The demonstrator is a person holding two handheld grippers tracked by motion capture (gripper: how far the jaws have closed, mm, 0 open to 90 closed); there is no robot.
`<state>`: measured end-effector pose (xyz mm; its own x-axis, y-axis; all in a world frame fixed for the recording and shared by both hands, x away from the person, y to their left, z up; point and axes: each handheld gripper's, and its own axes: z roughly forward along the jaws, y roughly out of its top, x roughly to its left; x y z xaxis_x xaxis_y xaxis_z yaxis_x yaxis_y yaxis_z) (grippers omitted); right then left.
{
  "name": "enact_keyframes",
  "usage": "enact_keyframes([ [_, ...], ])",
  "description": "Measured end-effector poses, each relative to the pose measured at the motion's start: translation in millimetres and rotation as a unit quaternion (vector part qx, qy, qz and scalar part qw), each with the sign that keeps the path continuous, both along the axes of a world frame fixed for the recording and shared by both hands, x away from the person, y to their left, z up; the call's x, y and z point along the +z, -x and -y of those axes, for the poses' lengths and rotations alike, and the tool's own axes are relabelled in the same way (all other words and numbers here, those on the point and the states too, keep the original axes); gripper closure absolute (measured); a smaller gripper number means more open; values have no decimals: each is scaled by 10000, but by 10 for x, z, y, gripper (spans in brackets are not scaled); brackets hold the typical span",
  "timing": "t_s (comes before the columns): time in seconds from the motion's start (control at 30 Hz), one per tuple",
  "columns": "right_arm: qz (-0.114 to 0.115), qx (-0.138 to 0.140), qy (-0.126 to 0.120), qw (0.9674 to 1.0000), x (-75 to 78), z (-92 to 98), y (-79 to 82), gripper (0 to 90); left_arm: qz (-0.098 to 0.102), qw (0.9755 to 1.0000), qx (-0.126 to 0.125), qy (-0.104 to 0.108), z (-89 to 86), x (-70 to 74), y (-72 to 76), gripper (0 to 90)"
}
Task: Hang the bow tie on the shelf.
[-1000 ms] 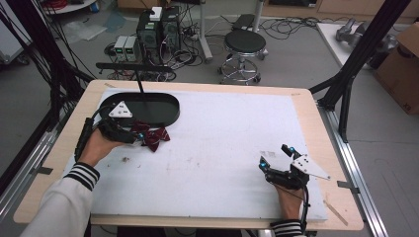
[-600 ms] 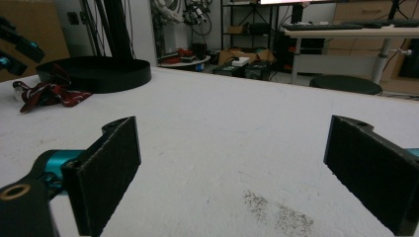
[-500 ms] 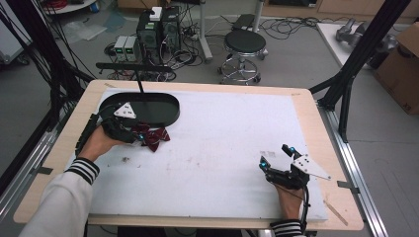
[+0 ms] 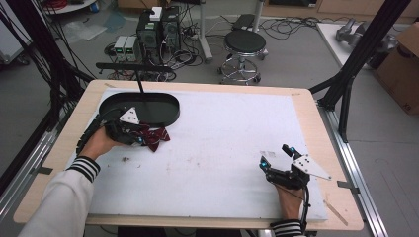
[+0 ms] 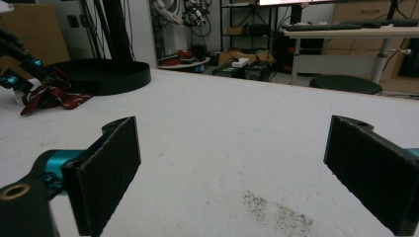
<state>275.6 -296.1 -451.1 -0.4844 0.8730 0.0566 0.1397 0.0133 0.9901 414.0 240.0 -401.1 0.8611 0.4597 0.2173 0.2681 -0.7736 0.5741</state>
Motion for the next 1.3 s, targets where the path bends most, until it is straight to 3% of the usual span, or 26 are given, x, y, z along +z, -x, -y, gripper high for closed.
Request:
enact_keyframes([
  [0.2,-30,-2,-21,10000,0,3,0,63,-15,9999,88,-82,16,-38,-23,578],
  [0.4,-14,0,-6,10000,-1,3,-1,63,-21,9999,105,-69,-4,-25,-11,521],
  [0.7,-15,-1,-9,10000,-1,3,0,62,-45,9996,-159,-207,73,-38,-5,516],
  [1.3,-30,-1,-27,10000,0,3,1,63,-219,9993,-288,-69,67,-92,-14,481],
])
